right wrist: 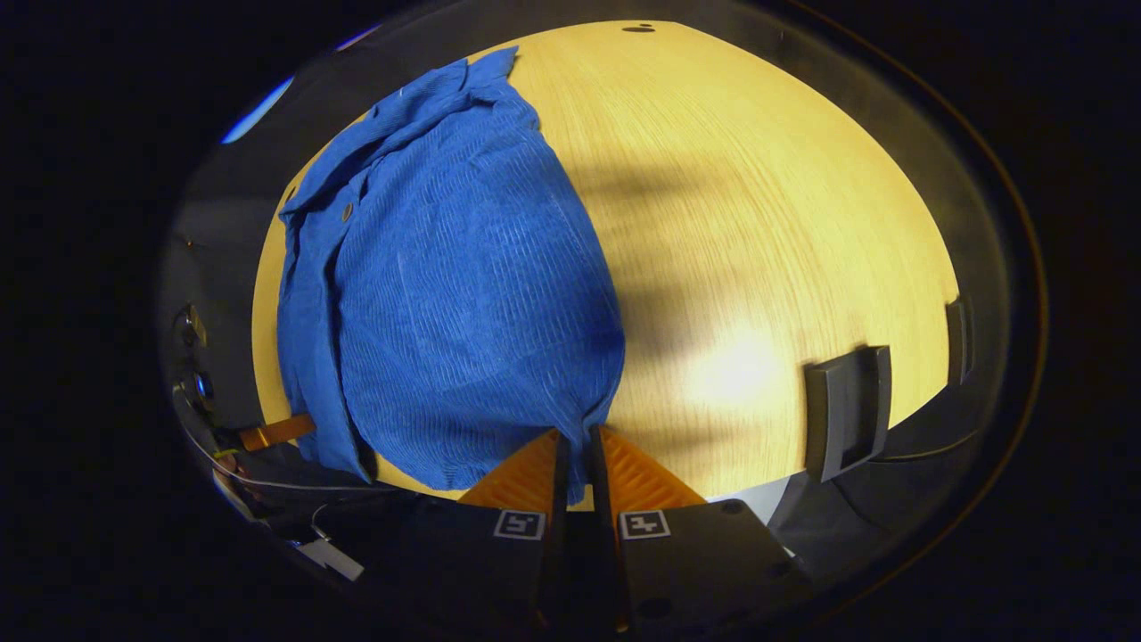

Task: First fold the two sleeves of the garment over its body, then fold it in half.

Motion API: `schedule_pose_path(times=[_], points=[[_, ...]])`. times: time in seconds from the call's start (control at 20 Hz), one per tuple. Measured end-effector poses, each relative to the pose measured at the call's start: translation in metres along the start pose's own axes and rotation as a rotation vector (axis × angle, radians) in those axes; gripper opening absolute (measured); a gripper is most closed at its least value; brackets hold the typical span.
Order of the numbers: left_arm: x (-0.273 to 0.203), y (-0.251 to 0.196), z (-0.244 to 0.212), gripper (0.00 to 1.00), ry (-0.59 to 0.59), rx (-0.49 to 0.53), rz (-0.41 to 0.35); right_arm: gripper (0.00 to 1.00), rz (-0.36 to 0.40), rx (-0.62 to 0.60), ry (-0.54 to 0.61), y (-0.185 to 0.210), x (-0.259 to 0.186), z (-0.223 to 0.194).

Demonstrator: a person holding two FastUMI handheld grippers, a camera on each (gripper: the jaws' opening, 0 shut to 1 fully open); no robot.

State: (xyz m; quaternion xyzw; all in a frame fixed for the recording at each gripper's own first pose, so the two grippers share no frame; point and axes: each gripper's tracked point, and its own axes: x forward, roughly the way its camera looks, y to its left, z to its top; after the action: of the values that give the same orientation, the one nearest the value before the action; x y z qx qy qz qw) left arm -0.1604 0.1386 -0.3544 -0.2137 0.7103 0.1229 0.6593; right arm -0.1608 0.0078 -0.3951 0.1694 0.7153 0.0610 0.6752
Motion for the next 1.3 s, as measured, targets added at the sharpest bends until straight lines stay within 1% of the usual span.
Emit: schedule_pose_path(times=[0.15,0.4,0.6,0.65,0.75,0.85,0.9,0.95,1.0,1.1,1.2,1.3], points=[[-0.016,-0.007,0.001,0.02,-0.015,0.021,-0.017,0.17,0.075,0.004,-0.021,0.024,-0.019,0.007],[-0.063,-0.028,0.014,0.01,-0.086,0.034,-0.105,0.16,0.173,-0.007,-0.086,0.057,-0.062,0.032],[-0.096,-0.051,0.030,0.01,-0.111,0.032,-0.176,0.16,0.236,-0.036,-0.147,0.083,-0.093,0.068],[-0.102,-0.054,0.035,0.02,-0.119,0.035,-0.177,0.16,0.260,-0.048,-0.159,0.090,-0.099,0.077],[-0.113,-0.058,0.046,0.02,-0.153,0.040,-0.153,0.16,0.316,-0.073,-0.174,0.104,-0.108,0.093],[-0.124,-0.068,0.057,0.02,-0.190,0.006,-0.133,0.16,0.362,-0.102,-0.164,0.115,-0.114,0.106],[-0.130,-0.080,0.062,0.00,-0.215,0.001,-0.155,0.16,0.385,-0.126,-0.164,0.120,-0.117,0.114],[-0.136,-0.087,0.068,0.02,-0.239,0.007,-0.158,0.16,0.391,-0.152,-0.179,0.122,-0.118,0.126],[-0.141,-0.091,0.078,0.01,-0.258,0.025,-0.139,0.16,0.386,-0.173,-0.188,0.122,-0.120,0.136],[-0.148,-0.093,0.097,0.02,-0.282,0.060,-0.117,0.16,0.396,-0.172,-0.231,0.130,-0.131,0.161],[-0.161,-0.099,0.116,0.02,-0.297,0.085,-0.138,0.16,0.402,-0.154,-0.283,0.142,-0.142,0.184],[-0.178,-0.098,0.143,0.02,-0.330,0.128,-0.155,0.16,0.377,-0.152,-0.333,0.150,-0.150,0.202]])
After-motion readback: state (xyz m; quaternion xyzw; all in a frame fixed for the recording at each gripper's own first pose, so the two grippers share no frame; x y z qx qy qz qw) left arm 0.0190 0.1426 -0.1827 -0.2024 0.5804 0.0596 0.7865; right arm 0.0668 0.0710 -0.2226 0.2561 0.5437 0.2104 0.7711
